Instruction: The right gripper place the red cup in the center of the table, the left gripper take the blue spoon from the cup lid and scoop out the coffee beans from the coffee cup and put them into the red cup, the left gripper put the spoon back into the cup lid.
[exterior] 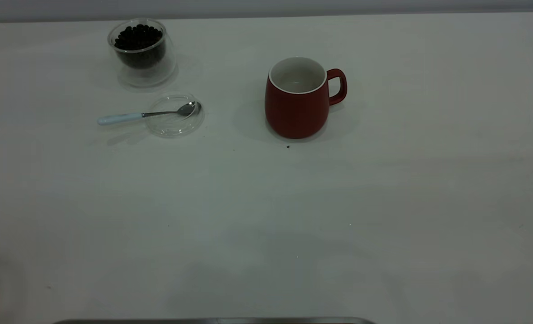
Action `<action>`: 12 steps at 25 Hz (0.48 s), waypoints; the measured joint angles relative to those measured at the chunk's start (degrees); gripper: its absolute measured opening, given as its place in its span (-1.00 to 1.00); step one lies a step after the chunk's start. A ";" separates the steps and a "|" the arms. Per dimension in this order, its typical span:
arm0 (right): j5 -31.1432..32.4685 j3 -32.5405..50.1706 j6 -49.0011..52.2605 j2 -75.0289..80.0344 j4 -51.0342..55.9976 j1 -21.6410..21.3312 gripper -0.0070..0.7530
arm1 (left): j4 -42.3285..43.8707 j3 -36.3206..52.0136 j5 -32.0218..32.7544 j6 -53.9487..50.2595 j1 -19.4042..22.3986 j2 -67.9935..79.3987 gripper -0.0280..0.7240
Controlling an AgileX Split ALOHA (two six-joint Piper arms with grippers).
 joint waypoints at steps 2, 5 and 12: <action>0.00 0.00 0.00 0.00 0.00 0.00 0.57 | 0.66 3.98 0.00 -0.34 -1.90 -4.41 0.66; 0.00 0.00 0.00 0.00 0.00 0.00 0.57 | 2.38 9.87 0.00 -1.18 -4.28 -10.73 0.66; 0.00 0.00 0.00 0.00 0.00 0.00 0.57 | 4.42 22.40 -0.26 -3.07 -5.99 -24.38 0.66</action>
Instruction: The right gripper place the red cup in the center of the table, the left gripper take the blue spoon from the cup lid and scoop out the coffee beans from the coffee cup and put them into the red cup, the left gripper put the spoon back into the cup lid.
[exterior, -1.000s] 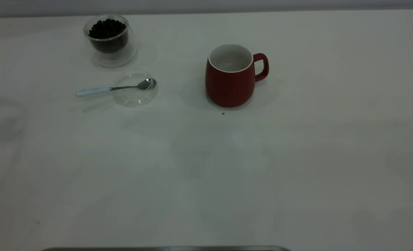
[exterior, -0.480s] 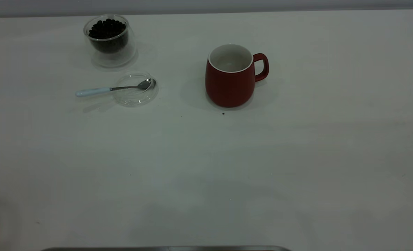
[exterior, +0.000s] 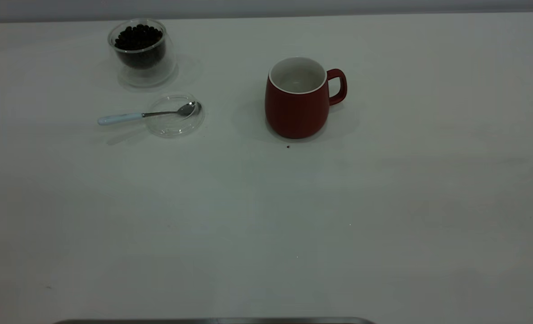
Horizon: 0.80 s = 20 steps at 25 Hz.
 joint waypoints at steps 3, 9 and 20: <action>0.00 0.00 0.00 0.00 0.00 0.00 0.57 | 0.24 3.59 -0.71 -0.25 0.00 -3.97 0.66; 0.00 0.00 0.00 0.00 0.00 0.00 0.57 | 3.88 4.55 -1.97 -6.33 0.00 -6.75 0.66; 0.00 0.00 0.00 0.00 0.00 0.00 0.57 | 4.55 4.62 -2.31 -10.15 0.00 -7.04 0.66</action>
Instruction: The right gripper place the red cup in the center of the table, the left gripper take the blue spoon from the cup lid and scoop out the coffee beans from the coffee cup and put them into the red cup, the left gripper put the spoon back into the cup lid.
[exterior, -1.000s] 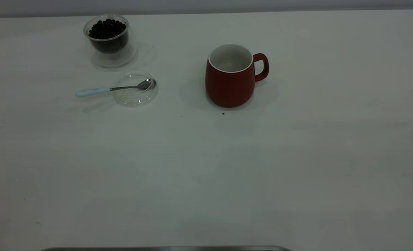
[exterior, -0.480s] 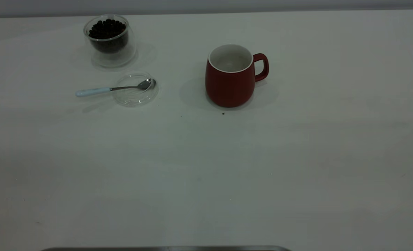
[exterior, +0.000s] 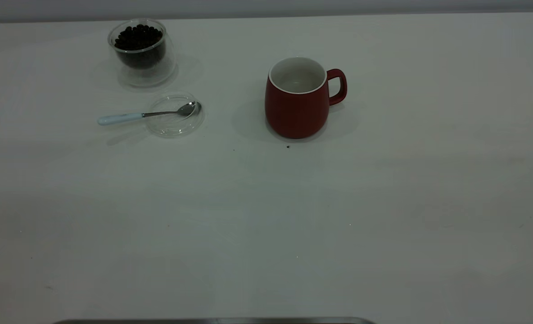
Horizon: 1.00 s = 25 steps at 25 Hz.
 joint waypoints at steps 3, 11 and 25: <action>0.00 0.00 0.00 0.00 0.00 0.00 0.57 | 0.00 0.00 0.00 -0.04 0.00 0.00 0.66; 0.00 0.00 0.00 0.00 0.00 0.00 0.57 | 0.41 0.00 -0.04 -0.06 -0.88 -7.78 0.66; 0.00 0.00 0.00 0.00 0.00 0.00 0.57 | 1.90 0.00 0.90 -0.64 -4.56 -21.82 0.66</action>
